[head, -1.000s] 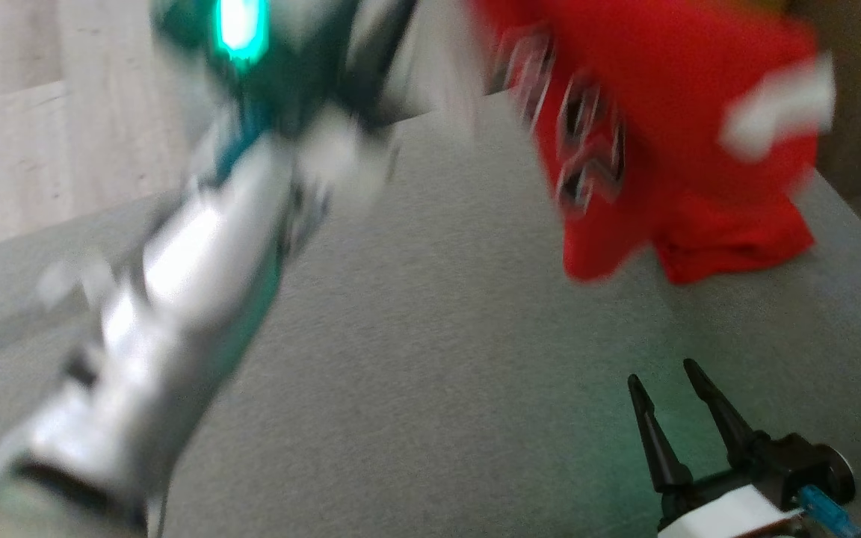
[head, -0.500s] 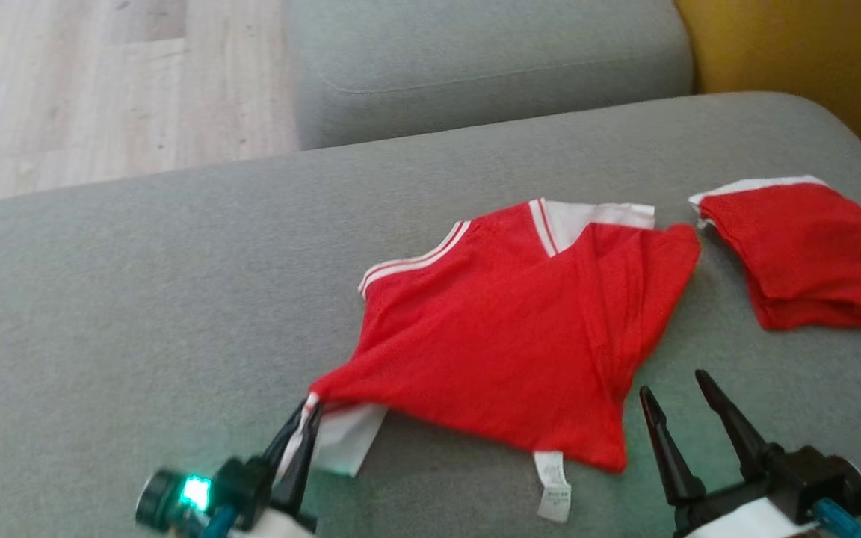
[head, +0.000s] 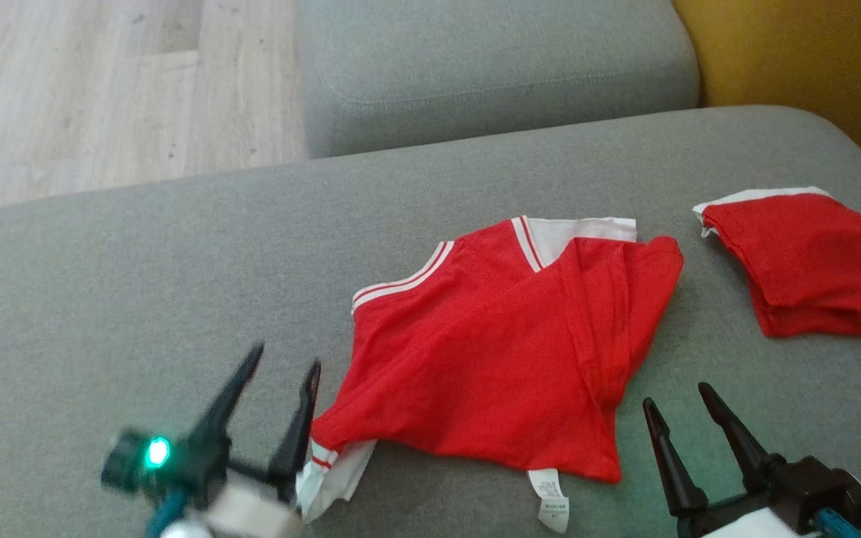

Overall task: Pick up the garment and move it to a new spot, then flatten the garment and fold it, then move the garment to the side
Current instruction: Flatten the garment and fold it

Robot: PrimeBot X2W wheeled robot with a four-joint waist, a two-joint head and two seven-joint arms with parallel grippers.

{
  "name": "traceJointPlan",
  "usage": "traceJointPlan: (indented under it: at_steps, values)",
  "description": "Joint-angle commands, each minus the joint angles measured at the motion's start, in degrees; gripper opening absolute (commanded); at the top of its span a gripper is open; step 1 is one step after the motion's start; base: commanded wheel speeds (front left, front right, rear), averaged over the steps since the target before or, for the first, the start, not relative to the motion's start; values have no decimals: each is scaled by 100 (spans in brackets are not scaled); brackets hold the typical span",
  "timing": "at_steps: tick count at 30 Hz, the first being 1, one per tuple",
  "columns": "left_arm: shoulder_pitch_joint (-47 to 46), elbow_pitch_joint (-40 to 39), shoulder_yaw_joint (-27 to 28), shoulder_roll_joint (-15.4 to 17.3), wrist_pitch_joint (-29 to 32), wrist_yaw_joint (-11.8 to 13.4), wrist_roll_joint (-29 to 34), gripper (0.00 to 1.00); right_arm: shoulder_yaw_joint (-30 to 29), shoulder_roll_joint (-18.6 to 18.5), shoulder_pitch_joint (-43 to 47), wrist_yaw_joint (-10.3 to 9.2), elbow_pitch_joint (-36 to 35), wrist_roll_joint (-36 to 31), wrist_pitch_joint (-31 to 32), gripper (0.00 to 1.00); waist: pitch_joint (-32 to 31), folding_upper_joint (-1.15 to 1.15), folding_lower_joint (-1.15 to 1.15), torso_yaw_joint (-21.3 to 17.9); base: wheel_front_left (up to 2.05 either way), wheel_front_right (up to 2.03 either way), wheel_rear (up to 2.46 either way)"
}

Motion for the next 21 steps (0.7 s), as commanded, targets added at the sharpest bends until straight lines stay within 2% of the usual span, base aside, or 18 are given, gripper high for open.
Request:
traceJointPlan:
  at_steps: [1,4,9,10,13,21]
  values:
    - [-740,-180,210,177,107,-167,30,100,123,-104,-183,-4,-149,48,-22,100,73,0,1,-63,0,0,0]
    - [-1465,32,87,305,546,-509,20,100,176,-142,-256,-4,-143,54,-22,100,204,0,1,-173,0,0,0]
    - [-2790,646,-219,368,1261,-782,-123,100,263,-219,-517,-4,-181,87,-22,100,637,0,1,-400,0,0,0]
    - [-2790,646,-219,368,1261,-782,-123,100,263,-219,-517,-4,-181,87,-22,100,637,0,1,-400,0,0,0]
    - [-3536,1107,-647,356,1774,-839,-386,100,329,-250,-685,-4,-170,117,-22,100,864,0,1,-538,0,0,0]
    - [-5112,2123,-2256,361,2587,-846,-1728,100,568,-244,-1106,-4,-123,213,-22,100,1391,0,1,-941,0,0,0]
